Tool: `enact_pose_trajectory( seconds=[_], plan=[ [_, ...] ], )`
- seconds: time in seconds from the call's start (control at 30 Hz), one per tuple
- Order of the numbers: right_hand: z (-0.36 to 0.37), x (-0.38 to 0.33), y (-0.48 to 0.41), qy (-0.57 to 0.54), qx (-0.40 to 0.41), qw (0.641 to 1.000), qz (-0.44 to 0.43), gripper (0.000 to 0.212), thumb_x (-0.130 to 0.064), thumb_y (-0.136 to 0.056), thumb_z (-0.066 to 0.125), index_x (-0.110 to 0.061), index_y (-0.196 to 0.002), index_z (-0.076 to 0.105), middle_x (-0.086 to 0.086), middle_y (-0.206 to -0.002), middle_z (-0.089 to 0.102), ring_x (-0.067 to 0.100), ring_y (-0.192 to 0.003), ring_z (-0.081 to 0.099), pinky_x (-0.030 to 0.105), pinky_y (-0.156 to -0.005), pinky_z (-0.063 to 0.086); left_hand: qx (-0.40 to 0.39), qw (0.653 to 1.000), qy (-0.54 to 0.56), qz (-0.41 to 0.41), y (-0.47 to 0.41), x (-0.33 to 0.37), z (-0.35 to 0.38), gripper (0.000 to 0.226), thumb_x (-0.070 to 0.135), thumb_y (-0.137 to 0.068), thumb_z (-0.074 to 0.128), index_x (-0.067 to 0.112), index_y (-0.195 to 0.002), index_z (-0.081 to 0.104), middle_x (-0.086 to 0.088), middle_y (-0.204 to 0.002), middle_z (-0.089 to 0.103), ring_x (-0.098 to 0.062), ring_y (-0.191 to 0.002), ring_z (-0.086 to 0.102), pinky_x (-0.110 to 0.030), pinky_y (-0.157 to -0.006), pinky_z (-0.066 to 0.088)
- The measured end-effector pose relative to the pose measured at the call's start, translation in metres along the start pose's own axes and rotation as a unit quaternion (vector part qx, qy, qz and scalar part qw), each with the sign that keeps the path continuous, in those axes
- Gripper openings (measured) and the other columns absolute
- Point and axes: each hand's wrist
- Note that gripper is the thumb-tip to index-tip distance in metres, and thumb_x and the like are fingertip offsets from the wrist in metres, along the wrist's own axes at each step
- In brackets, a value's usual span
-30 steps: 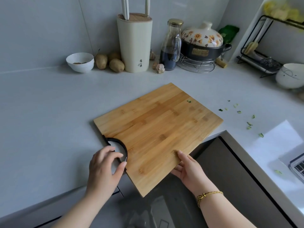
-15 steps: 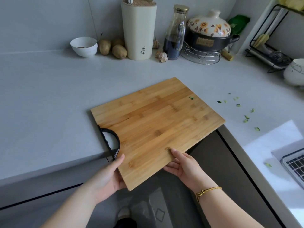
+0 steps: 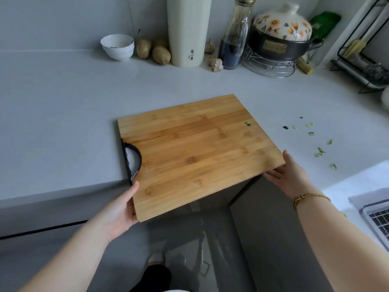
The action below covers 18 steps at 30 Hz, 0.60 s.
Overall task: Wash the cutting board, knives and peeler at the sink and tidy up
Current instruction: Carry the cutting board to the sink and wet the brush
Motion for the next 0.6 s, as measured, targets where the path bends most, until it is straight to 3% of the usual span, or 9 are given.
enact_pose_trajectory(
  seconds=[0.1,0.2,0.33,0.43,0.6],
  plan=[
    [-0.003,-0.010,-0.008,0.034,0.009,0.999,-0.002,0.023,-0.024,-0.096,0.044,-0.008,-0.112,0.042,0.007,-0.098,0.055,0.016,-0.076,0.056,0.030,-0.064,0.056,-0.024,0.999,0.036,0.001,0.006,-0.011,-0.008,0.021,0.018,-0.087,0.048,0.013,-0.103,0.059,-0.005,-0.090,0.072,-0.017,-0.077,0.069,-0.027,-0.053,0.058],
    [-0.011,-0.016,-0.013,0.085,0.009,0.996,0.022,0.017,-0.013,-0.094,0.048,-0.008,-0.108,0.040,0.006,-0.087,0.046,0.018,-0.073,0.054,0.023,-0.041,0.054,-0.012,1.000,0.023,0.004,0.012,-0.013,-0.013,0.018,0.008,-0.092,0.044,0.010,-0.098,0.061,-0.004,-0.076,0.071,-0.013,-0.057,0.068,-0.023,-0.044,0.054],
    [-0.022,-0.014,-0.012,0.211,-0.051,0.973,0.079,0.029,-0.026,-0.090,0.052,-0.015,-0.115,0.039,0.006,-0.110,0.044,0.021,-0.086,0.054,0.031,-0.042,0.055,0.013,0.999,-0.033,0.008,0.012,0.000,-0.026,0.017,0.009,-0.092,0.044,0.009,-0.097,0.061,-0.006,-0.074,0.071,-0.015,-0.060,0.068,-0.026,-0.047,0.056],
    [-0.022,-0.015,-0.011,0.237,-0.095,0.962,0.098,0.065,-0.046,-0.065,0.073,-0.017,-0.116,0.043,0.006,-0.113,0.049,0.023,-0.095,0.056,0.031,-0.046,0.056,0.018,0.997,-0.075,0.009,0.012,0.008,-0.031,0.018,0.014,-0.093,0.043,0.011,-0.096,0.061,-0.005,-0.073,0.072,-0.016,-0.062,0.069,-0.027,-0.051,0.057],
    [-0.012,-0.018,-0.006,0.286,-0.084,0.953,0.049,0.028,-0.032,-0.092,0.049,-0.012,-0.112,0.046,0.007,-0.093,0.055,0.019,-0.079,0.056,0.024,-0.043,0.055,0.007,0.996,-0.089,0.011,0.017,0.014,-0.028,0.018,0.009,-0.088,0.051,0.011,-0.103,0.060,-0.005,-0.078,0.071,-0.016,-0.061,0.069,-0.027,-0.047,0.056]
  ],
)
Point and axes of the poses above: each hand's wrist, its own y-axis away from the middle knuckle, its own z-axis out of the palm, x = y × z
